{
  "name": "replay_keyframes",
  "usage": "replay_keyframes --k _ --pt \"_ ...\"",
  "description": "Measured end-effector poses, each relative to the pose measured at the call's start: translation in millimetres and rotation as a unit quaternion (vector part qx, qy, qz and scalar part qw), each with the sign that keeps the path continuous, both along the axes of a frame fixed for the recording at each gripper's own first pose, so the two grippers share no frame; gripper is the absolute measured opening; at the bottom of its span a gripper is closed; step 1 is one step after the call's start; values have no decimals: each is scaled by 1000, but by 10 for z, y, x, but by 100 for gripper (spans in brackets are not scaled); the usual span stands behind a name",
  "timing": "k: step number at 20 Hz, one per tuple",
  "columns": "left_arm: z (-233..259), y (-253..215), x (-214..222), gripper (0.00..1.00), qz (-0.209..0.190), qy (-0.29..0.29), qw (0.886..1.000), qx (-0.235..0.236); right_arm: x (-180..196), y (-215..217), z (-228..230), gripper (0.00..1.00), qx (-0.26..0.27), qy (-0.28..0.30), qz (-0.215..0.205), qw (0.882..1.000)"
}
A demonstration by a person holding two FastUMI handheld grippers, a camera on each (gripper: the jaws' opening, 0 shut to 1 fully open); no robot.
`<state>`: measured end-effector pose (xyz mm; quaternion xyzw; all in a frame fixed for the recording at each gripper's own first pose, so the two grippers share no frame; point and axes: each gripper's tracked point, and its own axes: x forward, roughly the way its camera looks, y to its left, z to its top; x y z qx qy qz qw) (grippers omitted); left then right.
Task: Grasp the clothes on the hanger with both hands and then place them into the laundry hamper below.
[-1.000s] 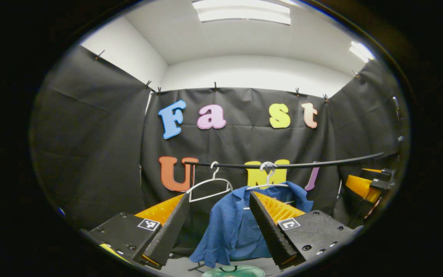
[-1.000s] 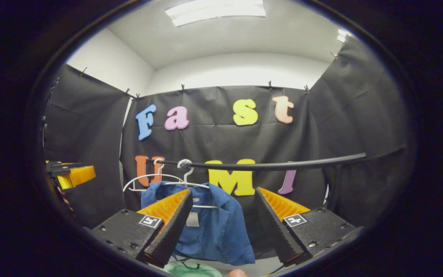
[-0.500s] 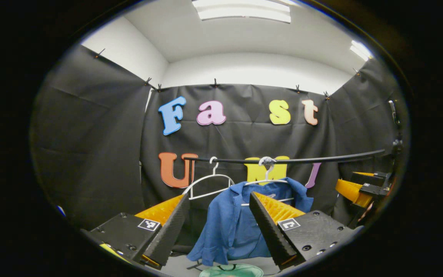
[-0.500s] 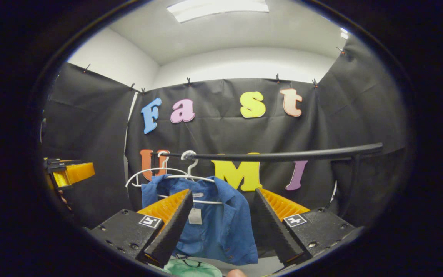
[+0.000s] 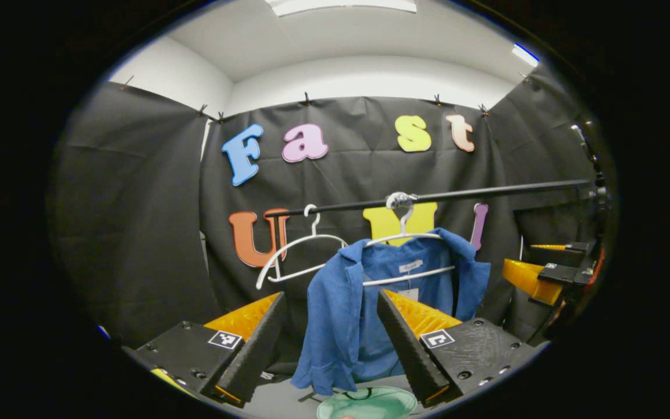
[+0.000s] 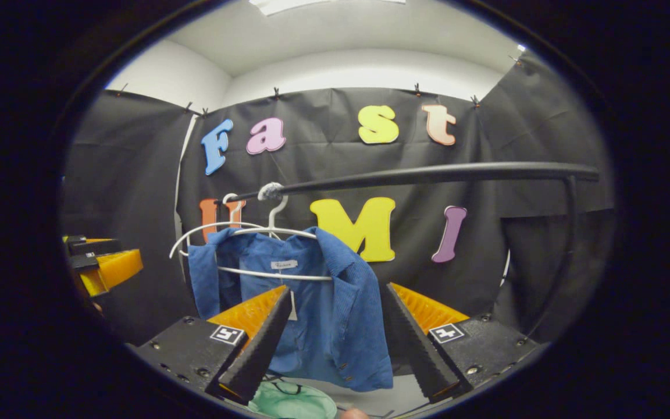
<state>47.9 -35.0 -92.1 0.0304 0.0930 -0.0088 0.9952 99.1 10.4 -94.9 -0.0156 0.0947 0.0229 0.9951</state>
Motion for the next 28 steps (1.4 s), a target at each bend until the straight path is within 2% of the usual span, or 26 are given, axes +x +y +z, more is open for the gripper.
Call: replay_keyframes --k 1,2,3,13,17,21,22,23,26,27,28 --pt "-73 -42 39 100 -4 7 1000 -6 53 3 -70 100 3 8 -2 1000" --pt "-117 -57 97 92 -5 11 1000 -9 123 7 -140 100 4 15 -5 1000" --pt "-163 -68 161 98 -4 12 1000 -10 184 -4 -221 100 5 23 -11 1000" --pt "-797 -144 738 96 -6 48 999 -13 685 -131 -843 97 7 76 -31 997" --pt "-1091 -190 925 96 -12 62 998 -4 838 -181 -1082 94 6 92 -35 995" --pt "-1405 -270 1102 94 -15 88 996 1 978 -295 -1294 86 5 111 -52 992" --pt "-1451 -294 1137 85 -15 91 996 -1 992 -333 -1314 83 10 111 -57 992" --pt "-1494 -325 1165 89 -18 96 995 -6 985 -348 -1334 81 15 109 -59 992" --pt "-1583 -310 1247 67 -16 103 994 -5 1096 -409 -1355 66 17 107 -63 992" --pt "-1620 -311 1253 72 -14 108 994 -4 1092 -407 -1347 63 17 106 -62 992" --pt "-1649 -310 1260 49 -14 114 993 -4 1100 -397 -1351 55 16 105 -59 993"
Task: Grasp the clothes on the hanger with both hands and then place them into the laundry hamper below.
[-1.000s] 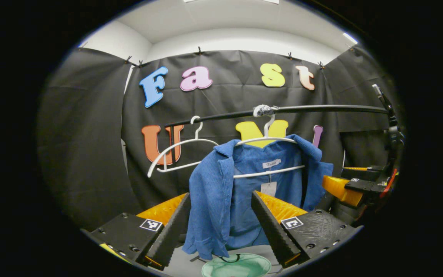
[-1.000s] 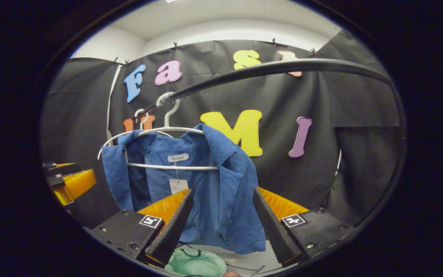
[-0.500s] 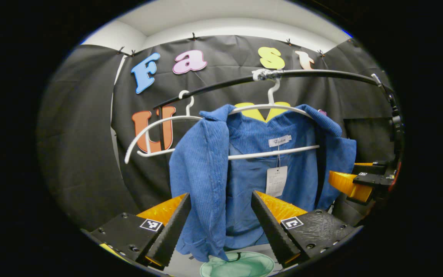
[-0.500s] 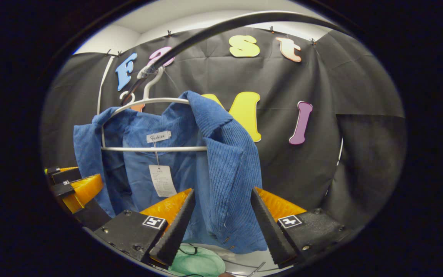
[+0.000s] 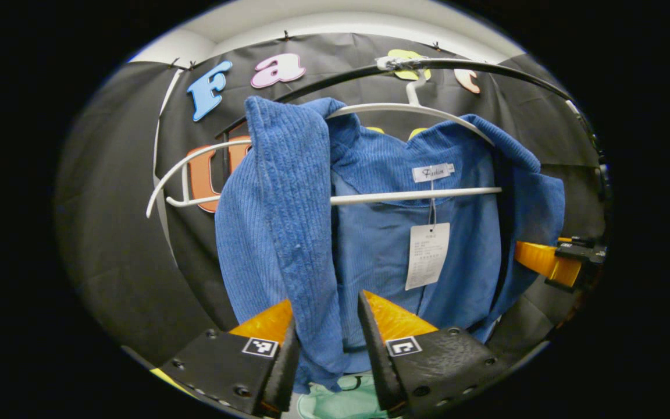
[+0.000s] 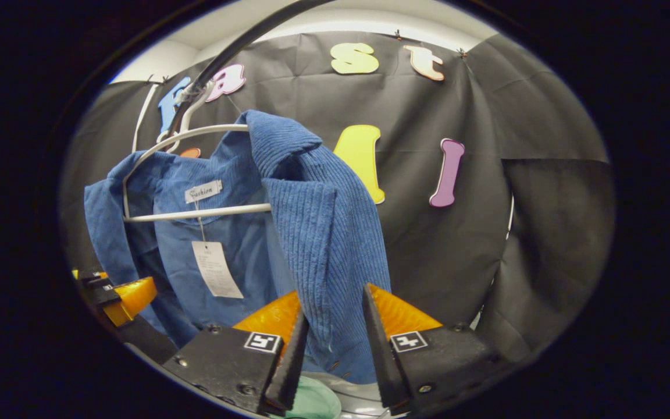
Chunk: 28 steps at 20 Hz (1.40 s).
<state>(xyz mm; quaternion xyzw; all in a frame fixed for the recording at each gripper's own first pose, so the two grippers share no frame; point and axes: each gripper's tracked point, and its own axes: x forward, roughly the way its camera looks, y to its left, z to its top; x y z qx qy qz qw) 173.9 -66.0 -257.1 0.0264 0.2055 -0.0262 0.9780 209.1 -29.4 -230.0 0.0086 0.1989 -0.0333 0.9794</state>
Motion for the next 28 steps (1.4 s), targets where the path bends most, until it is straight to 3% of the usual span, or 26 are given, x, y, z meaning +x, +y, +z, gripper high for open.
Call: replay_keyframes --k 1,3,6,8,9,11,13,16,17,18,19,20,21,23,28 --pt "-12 37 3 51 7 1 1000 2 0 -20 -16 51 -6 1 -2 1000" --pt "-9 131 -1 18 24 1 1000 0 4 -63 -23 33 -19 4 -6 1000" --pt "49 100 -29 3 16 -4 1000 -23 -66 -75 17 19 -26 -4 3 1000" --pt "145 104 -41 3 8 -10 999 -33 -74 -152 42 14 -33 -9 -1 999" --pt "213 135 -40 10 13 -16 999 -34 -82 -175 58 12 -36 -11 -3 999" --pt "280 211 -31 7 21 -14 999 -28 -103 -245 111 8 -39 -15 -12 999" --pt "360 338 -25 7 38 -17 999 -10 -113 -332 200 7 -49 -27 -23 998" --pt "434 326 -59 1 21 -18 999 -18 -101 -390 342 7 -61 -44 -24 997" --pt "471 335 -73 5 21 -24 999 -18 -92 -424 367 6 -61 -49 -29 996" --pt "497 323 -61 0 15 -21 999 -21 -88 -457 391 6 -60 -52 -34 996" --pt "517 319 -71 5 12 -23 999 -19 -85 -468 398 5 -56 -53 -38 996" --pt "509 311 -57 0 8 -20 1000 -20 -86 -475 398 4 -54 -48 -42 996" --pt "532 285 -67 5 3 -19 1000 -21 -96 -477 406 4 -49 -48 -45 997" --pt "587 314 -44 0 3 -25 1000 -10 -96 -454 454 4 -51 -49 -42 997" --pt "880 462 47 0 17 -50 999 10 -141 -604 895 4 -89 -106 -67 988"
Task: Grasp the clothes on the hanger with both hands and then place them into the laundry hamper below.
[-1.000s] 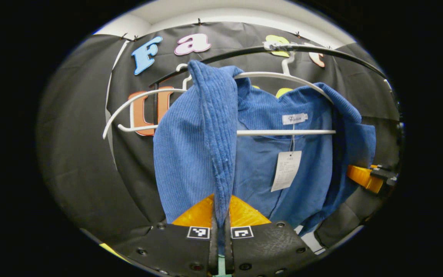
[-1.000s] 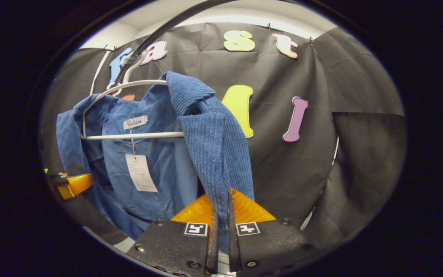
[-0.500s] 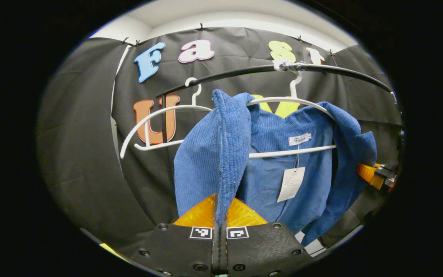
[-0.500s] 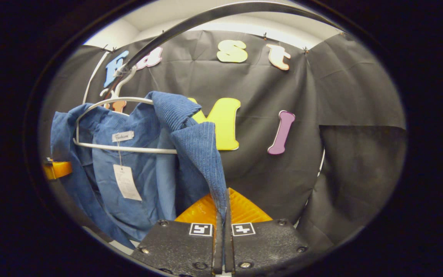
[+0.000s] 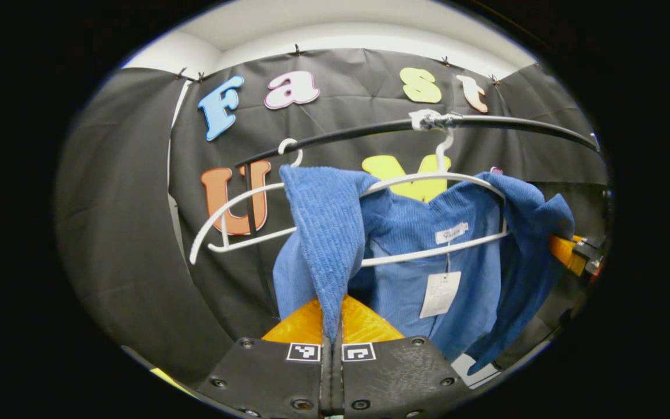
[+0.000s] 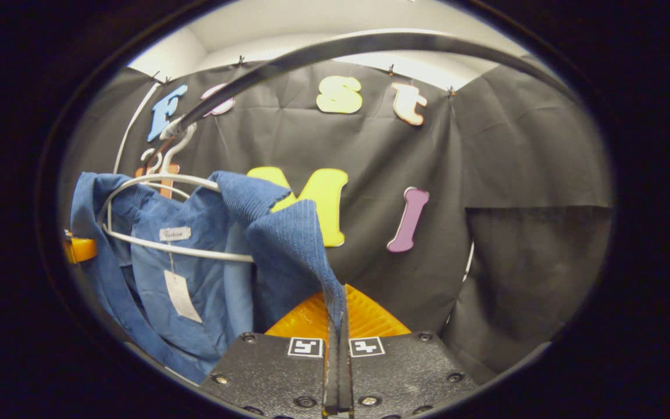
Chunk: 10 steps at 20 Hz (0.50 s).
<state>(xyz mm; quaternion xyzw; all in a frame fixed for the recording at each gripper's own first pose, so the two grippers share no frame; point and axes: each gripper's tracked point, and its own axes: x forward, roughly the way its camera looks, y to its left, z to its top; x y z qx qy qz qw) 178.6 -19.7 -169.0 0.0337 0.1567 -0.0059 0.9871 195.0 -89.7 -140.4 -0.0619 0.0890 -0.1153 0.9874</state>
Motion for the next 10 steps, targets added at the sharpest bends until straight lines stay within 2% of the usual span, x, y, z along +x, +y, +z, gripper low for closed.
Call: replay_keyframes --k 3,4,5,9,10 --pt "147 153 66 0 11 -11 1000 4 44 -94 161 4 -9 -24 -19 999" --pt "217 227 97 5 16 -15 1000 9 66 -125 198 4 -7 -29 -25 999" --pt "260 304 127 0 20 -17 1000 14 82 -155 236 4 -4 -33 -31 999" --pt "344 448 254 0 27 -21 999 18 152 -282 381 4 -21 -64 -66 995" --pt "353 488 288 5 28 -22 999 23 166 -311 425 4 -33 -75 -75 994"
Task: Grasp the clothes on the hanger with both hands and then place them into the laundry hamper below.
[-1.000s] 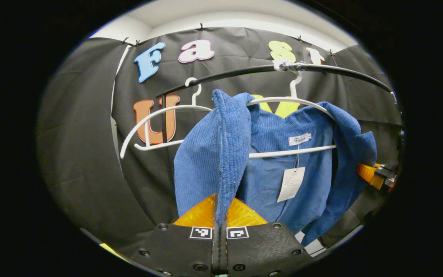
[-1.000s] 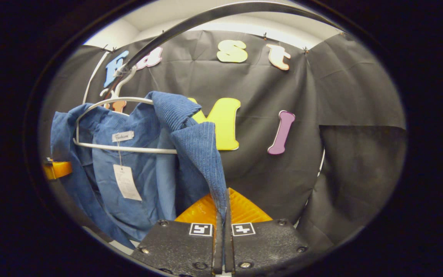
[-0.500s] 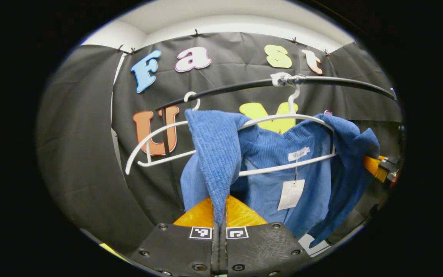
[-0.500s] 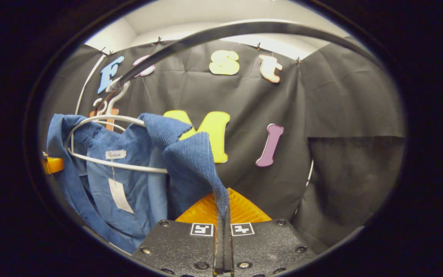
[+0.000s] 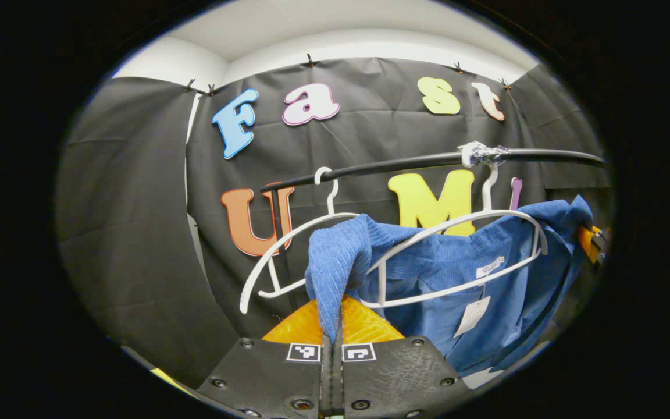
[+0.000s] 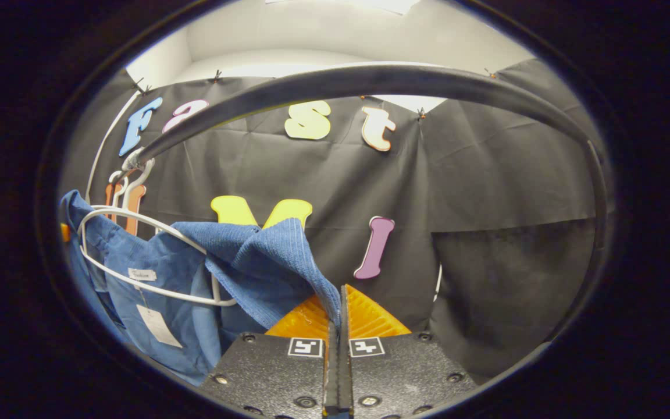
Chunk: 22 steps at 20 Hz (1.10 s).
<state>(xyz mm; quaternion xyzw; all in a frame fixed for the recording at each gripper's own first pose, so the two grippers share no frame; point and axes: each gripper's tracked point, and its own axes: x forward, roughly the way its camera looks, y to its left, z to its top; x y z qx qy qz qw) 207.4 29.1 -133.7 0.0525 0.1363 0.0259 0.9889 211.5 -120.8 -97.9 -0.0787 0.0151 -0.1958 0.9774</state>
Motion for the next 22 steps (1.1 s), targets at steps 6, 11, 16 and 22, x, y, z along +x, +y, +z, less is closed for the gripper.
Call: replay_keyframes --k 6,11,16,22 --pt "45 322 265 5 7 3 1000 17 90 -47 76 4 -63 -38 -34 997" --pt "-74 430 426 0 -6 14 1000 27 190 -93 -98 4 -65 -27 -38 997" --pt "-229 491 517 5 -30 25 999 -1 294 -225 -326 4 -20 0 -32 999" --pt "-616 335 404 0 -62 53 996 -42 326 -322 -820 4 43 49 -27 997"
